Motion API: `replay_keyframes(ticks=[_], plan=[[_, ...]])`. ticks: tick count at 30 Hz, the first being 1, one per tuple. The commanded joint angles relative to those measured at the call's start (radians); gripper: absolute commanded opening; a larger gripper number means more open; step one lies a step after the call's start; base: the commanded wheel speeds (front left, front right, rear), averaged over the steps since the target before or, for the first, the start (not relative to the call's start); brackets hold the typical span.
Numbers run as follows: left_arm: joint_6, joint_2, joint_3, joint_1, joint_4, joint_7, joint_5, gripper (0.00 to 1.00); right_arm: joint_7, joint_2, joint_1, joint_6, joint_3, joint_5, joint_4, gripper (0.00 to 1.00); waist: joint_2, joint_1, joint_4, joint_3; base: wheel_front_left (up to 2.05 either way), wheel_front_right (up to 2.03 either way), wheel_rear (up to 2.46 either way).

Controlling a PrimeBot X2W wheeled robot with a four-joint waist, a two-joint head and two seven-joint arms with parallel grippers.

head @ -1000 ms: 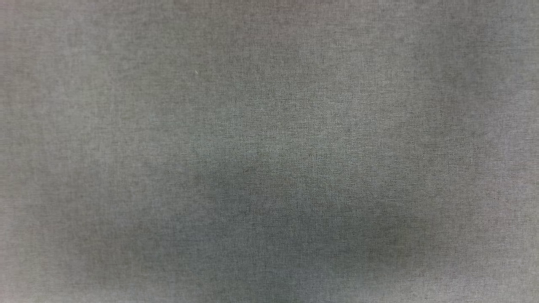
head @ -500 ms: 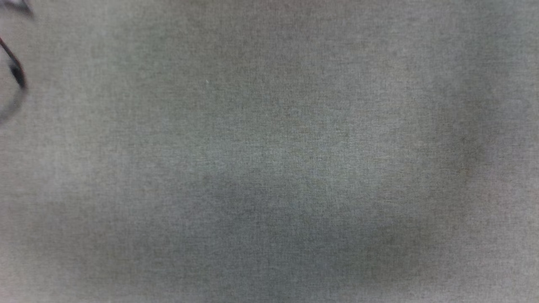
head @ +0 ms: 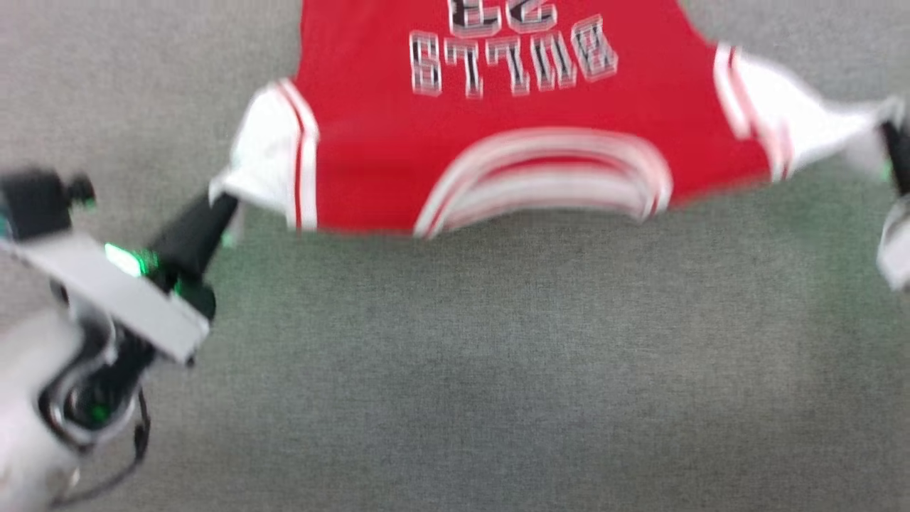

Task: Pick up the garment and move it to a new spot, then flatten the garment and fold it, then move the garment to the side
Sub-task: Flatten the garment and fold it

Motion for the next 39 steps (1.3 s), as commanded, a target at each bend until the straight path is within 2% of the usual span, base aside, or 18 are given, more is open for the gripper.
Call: replay_keyframes(ticks=[1, 5, 10, 18, 28, 32, 39], plan=[[0.003, 0.006, 0.008, 0.025, -0.005, -0.004, 0.004, 0.0, 0.016, -0.004, 0.029, -0.001, -0.01, 0.004, -0.025, 0.0, 0.0, -0.0001, -0.002, -0.032, 0.0, 0.0, 0.0], [0.003, 0.015, 0.031, 0.168, -0.053, -0.003, 0.026, 0.0, 0.149, 0.028, 0.253, -0.001, -0.044, 0.037, -0.207, 0.0, 0.0, -0.0001, 0.001, -0.054, 0.0, 0.0, 0.0], [0.003, -0.007, 0.062, 0.294, -0.112, -0.002, 0.014, 0.0, 0.244, 0.081, 0.465, -0.001, -0.121, 0.056, -0.391, 0.0, 0.0, -0.0001, 0.016, -0.067, 0.0, 0.0, 0.0], [0.003, 0.016, 0.129, 0.482, -0.188, -0.002, 0.012, 0.0, 0.332, 0.143, 0.673, -0.001, -0.159, 0.104, -0.551, 0.0, 0.0, -0.0001, 0.011, -0.08, 0.0, 0.0, 0.0], [0.003, 0.079, 0.205, 0.664, -0.287, -0.002, 0.045, 0.0, 0.4, 0.178, 0.81, -0.001, -0.177, 0.145, -0.636, 0.0, 0.0, -0.0001, 0.006, -0.056, 0.0, 0.0, 0.0], [0.003, 0.069, 0.193, 0.67, -0.272, -0.002, 0.075, 0.0, 0.403, 0.172, 0.783, -0.001, -0.151, 0.132, -0.61, 0.0, 0.0, -0.0001, 0.004, -0.051, 0.0, 0.0, 0.0], [0.003, 0.023, 0.132, 0.605, -0.18, 0.04, 0.127, 0.0, 0.394, 0.135, 0.719, -0.001, -0.03, 0.1, -0.488, 0.0, 0.0, -0.0001, 0.004, -0.043, 0.0, 0.0, 0.0]])
